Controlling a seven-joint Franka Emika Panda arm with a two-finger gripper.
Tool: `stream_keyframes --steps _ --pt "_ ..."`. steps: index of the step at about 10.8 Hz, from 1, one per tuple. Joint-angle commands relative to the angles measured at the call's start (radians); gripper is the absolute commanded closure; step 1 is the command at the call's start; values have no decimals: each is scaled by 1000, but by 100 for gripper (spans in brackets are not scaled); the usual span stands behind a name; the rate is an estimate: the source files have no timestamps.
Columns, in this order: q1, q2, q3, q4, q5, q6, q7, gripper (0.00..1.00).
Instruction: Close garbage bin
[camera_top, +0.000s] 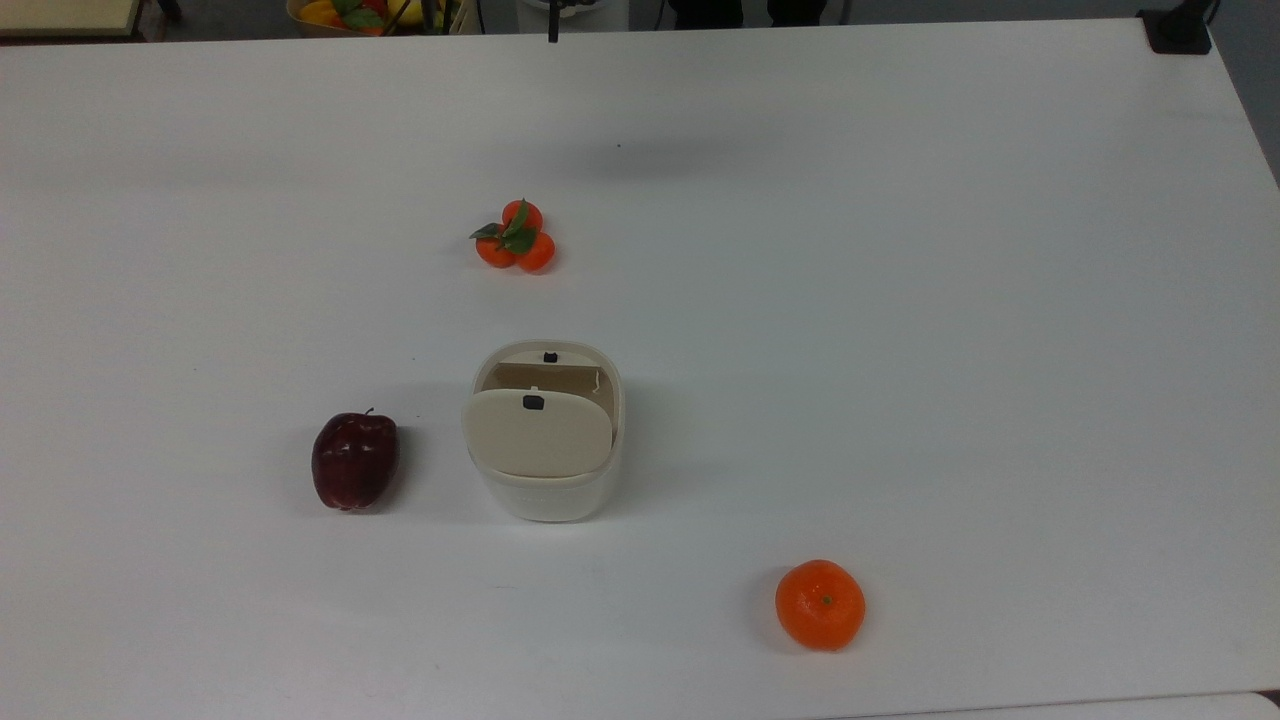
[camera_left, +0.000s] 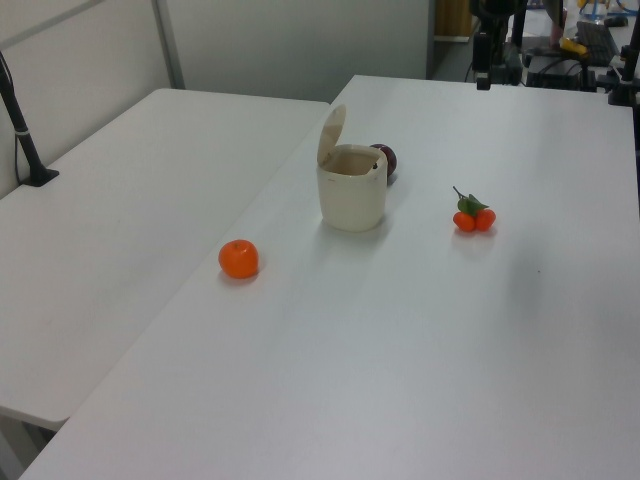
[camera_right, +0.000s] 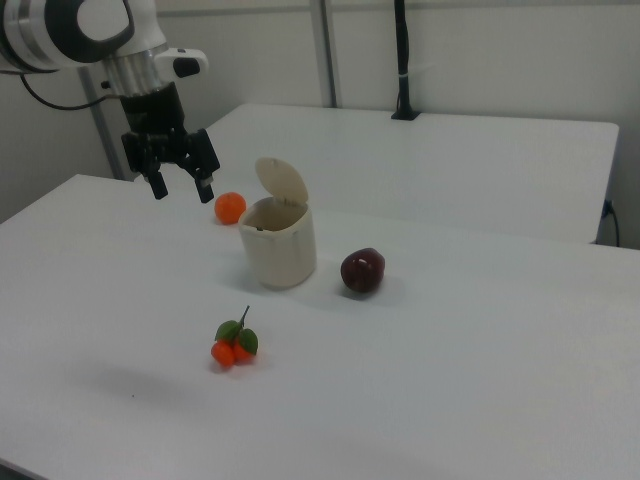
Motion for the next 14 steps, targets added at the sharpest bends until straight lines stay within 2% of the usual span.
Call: stream_keyframes --steps 1,12,13,14 --pt "-1 -23 -11 -20 8 8 -12 0" --pt "0 -23 -9 -18 10 22 -15 0" --pt "-1 -22 -11 -18 10 26 -17 1" --pt "-1 -20 -11 -18 10 26 -23 11"
